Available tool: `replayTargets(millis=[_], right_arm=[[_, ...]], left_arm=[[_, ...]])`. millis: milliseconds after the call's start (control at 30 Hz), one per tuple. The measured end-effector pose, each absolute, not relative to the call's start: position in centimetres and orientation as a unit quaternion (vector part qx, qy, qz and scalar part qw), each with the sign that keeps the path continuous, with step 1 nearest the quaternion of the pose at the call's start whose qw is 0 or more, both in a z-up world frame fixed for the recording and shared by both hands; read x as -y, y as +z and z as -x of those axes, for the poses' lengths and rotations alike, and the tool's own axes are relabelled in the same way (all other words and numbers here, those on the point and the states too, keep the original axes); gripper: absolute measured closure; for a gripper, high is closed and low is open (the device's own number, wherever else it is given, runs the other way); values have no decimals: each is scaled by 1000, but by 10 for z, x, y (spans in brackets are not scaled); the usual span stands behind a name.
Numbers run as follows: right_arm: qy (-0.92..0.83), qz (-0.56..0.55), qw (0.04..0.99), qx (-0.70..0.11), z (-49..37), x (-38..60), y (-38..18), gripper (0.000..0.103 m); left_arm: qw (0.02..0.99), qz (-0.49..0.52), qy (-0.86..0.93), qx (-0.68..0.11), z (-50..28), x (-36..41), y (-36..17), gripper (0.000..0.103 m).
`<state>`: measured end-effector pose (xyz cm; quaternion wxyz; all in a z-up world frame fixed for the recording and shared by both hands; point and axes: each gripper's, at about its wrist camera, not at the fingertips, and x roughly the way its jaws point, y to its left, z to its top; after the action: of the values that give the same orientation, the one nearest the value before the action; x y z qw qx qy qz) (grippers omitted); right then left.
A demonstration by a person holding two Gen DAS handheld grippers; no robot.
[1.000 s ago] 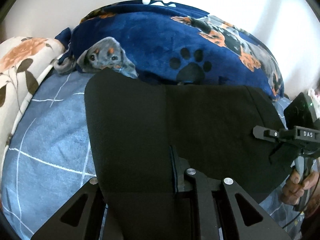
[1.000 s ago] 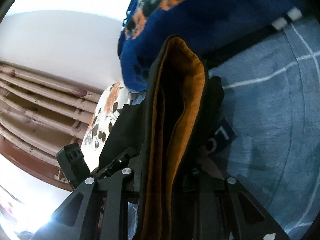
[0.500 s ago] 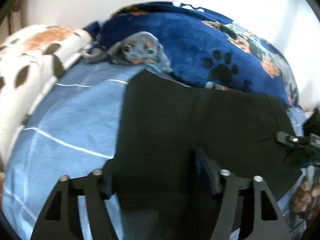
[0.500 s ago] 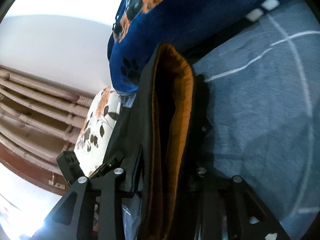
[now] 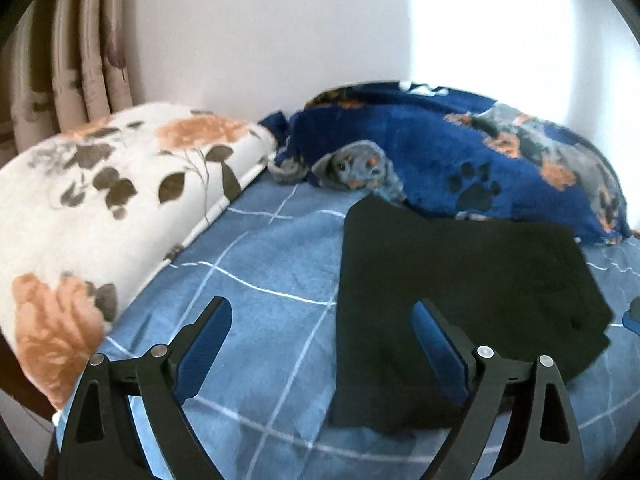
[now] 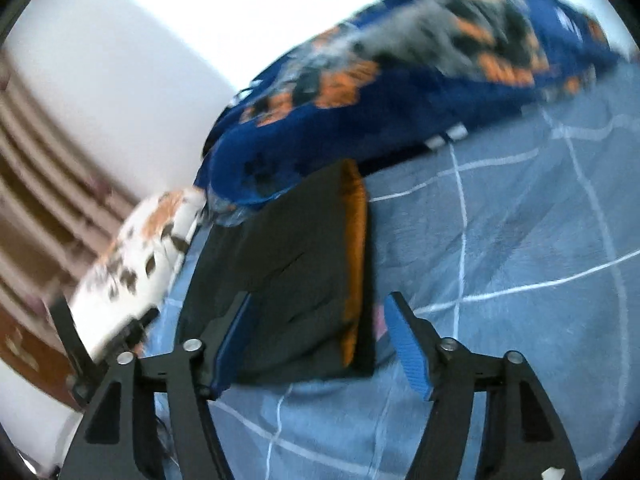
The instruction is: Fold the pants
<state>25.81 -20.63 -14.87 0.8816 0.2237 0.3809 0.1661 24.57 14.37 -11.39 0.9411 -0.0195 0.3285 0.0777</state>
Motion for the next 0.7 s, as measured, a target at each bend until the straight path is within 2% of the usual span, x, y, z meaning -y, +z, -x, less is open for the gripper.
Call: replayTargets(millis=[33, 100, 267, 467, 700], right_arm=[[161, -201, 890, -376, -248, 199, -142, 30], [155, -171, 902, -364, -230, 186, -130, 17], [102, -96, 943, -302, -173, 159, -100, 3], [44, -71, 970, -228, -116, 150, -63, 1], [34, -74, 976, -204, -77, 153, -32, 0]], left_arm=[[943, 19, 72, -323, -239, -141, -109, 11], [951, 11, 68, -301, -221, -131, -95, 7], [963, -27, 68, -257, -177, -105, -63, 2], [974, -66, 50, -212, -123, -78, -29, 0], [977, -36, 1, -208, -78, -73, 3, 0]])
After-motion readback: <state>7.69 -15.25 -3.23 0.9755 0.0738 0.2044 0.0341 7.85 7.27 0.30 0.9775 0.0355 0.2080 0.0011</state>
